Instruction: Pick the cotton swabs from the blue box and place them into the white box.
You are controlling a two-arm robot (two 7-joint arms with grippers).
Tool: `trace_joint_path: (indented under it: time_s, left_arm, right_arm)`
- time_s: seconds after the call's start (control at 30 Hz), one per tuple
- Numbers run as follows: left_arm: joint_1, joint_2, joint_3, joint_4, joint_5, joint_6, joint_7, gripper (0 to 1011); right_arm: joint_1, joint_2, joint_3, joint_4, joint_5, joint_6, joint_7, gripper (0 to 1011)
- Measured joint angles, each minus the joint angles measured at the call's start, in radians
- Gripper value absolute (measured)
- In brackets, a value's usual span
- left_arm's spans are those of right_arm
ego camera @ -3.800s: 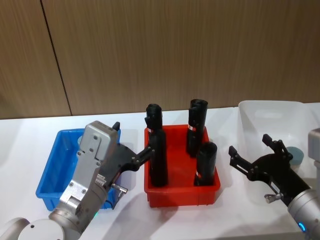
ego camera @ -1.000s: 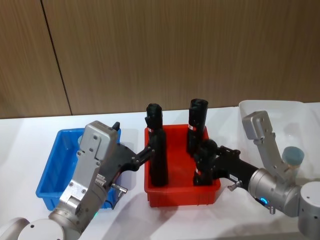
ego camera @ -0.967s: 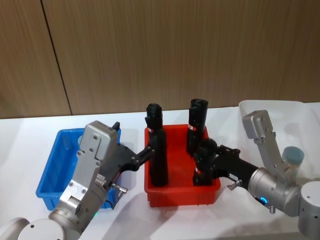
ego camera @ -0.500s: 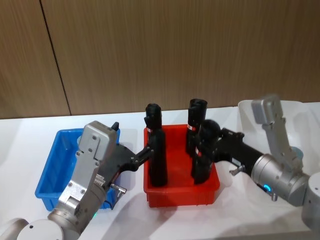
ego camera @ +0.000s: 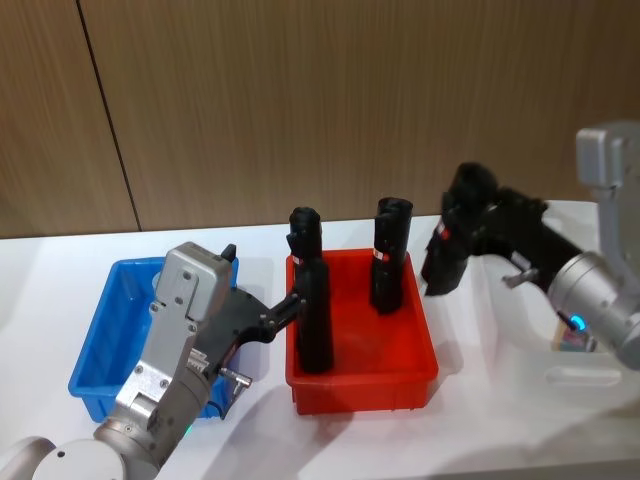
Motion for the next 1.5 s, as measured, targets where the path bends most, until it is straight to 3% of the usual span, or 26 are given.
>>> trace_joint_path:
  time_s: [0.27, 0.5, 1.3, 1.5]
  left_arm:
    - [0.0, 0.0, 0.0, 0.0, 0.0, 0.0, 0.0, 1004]
    - [0.0, 0.0, 0.0, 0.0, 0.0, 0.0, 0.0, 1004]
    - [0.0, 0.0, 0.0, 0.0, 0.0, 0.0, 0.0, 1004]
    - [0.0, 0.0, 0.0, 0.0, 0.0, 0.0, 0.0, 1004]
  right_arm:
    - [0.012, 0.022, 0.033, -0.024, -0.006, -0.006, -0.076, 419]
    - [0.032, 0.03, 0.049, 0.0, -0.026, -0.013, -0.114, 419]
    - [0.131, 0.001, 0.038, 0.304, -0.12, -0.076, -0.128, 418]
    - [0.147, -0.005, 0.036, 0.351, -0.13, -0.086, -0.128, 578]
